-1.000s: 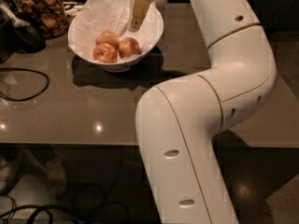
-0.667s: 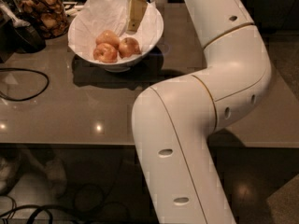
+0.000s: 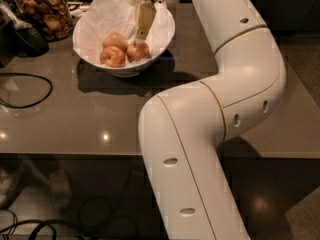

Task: Pick apple from white bowl

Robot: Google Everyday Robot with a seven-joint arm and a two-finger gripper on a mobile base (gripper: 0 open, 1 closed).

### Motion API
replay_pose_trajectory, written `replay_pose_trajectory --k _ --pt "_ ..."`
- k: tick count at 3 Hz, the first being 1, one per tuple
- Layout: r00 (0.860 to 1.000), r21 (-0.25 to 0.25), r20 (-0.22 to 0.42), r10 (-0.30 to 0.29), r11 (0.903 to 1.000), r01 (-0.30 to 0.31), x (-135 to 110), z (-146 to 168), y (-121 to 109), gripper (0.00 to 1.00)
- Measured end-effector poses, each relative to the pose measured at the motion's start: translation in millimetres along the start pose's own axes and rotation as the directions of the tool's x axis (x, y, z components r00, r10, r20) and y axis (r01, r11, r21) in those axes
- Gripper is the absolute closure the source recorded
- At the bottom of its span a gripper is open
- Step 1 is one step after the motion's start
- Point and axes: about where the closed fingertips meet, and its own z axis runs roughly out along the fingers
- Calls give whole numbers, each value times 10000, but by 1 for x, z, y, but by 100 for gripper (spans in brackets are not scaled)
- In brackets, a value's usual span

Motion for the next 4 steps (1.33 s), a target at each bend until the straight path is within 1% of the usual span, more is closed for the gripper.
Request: replay_pose_trajectory --k 2,3,4 --pt "9984 -524 401 406 9979 -385 10 16 8 23" --pt "9979 -712 452 460 9965 -427 9 23 10 23" --pt "9984 -824 372 433 9958 -401 8 29 11 23"
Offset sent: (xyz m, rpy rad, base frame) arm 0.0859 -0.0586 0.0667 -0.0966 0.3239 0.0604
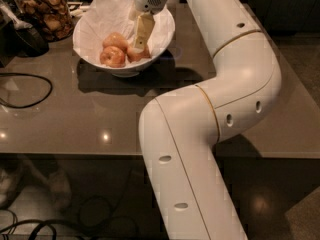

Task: Pick apple from white bowl

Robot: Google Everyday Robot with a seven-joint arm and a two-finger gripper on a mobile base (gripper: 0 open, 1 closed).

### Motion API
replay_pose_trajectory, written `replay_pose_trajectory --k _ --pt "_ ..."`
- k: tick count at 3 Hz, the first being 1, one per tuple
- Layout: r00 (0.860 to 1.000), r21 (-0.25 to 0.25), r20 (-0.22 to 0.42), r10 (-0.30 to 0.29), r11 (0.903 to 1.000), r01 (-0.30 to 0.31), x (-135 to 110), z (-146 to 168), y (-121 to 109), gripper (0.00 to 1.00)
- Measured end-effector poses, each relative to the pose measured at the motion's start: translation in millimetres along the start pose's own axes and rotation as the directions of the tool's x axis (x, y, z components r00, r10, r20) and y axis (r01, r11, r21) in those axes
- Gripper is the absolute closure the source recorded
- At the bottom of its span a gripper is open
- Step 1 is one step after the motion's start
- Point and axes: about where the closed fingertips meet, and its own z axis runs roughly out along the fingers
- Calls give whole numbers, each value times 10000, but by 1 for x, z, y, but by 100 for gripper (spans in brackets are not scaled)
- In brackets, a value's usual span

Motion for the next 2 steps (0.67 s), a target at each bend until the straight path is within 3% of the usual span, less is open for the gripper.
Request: replay_pose_trajectory --k 2 --pt "9992 -169 -376 -130 9998 123 5 10 0 23"
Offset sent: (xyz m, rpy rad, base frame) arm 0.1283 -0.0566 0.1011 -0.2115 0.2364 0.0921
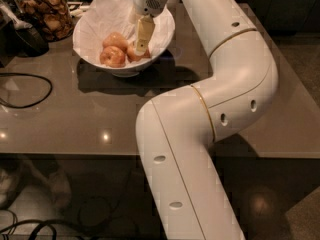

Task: Pick apple from white bowl

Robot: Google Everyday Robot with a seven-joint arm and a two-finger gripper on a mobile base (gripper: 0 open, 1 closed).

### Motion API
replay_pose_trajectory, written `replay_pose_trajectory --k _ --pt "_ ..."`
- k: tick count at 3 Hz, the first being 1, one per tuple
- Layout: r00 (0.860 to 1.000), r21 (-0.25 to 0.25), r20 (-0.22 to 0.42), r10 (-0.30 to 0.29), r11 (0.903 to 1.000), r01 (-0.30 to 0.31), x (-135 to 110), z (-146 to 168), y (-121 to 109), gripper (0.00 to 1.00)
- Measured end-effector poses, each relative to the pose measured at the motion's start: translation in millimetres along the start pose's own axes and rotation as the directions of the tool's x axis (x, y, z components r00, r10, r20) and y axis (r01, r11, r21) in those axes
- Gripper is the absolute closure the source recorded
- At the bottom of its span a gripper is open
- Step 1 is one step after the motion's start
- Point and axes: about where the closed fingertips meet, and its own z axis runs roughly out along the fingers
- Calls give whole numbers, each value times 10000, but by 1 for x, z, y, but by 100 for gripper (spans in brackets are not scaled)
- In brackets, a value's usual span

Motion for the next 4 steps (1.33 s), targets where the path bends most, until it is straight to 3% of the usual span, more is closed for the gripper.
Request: replay_pose_trajectory --k 4 --pt "9979 -224 -620 -179 9996 165 20 12 0 24"
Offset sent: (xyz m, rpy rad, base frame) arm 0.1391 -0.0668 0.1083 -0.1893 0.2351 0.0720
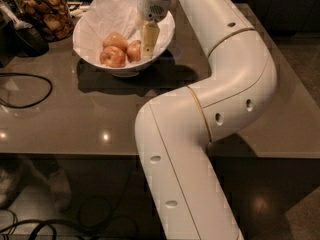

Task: Pick apple from white bowl

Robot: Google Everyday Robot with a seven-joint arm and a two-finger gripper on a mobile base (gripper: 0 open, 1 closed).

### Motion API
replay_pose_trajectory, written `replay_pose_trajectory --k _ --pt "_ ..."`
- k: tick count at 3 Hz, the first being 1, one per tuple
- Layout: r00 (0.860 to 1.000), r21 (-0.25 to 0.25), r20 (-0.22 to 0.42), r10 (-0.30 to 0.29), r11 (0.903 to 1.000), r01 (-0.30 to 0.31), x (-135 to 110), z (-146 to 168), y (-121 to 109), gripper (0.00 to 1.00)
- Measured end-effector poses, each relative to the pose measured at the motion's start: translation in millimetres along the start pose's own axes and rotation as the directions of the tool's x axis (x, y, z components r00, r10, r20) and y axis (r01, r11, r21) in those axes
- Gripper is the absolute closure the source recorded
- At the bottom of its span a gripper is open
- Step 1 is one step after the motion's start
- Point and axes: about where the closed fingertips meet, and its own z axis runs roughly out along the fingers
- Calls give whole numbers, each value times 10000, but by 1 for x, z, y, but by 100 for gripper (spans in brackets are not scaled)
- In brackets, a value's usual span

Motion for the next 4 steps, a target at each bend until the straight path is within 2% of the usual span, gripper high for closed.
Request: replay_pose_trajectory --k 4 --pt "9998 -70 -84 -178 9998 177 1 3 0 27"
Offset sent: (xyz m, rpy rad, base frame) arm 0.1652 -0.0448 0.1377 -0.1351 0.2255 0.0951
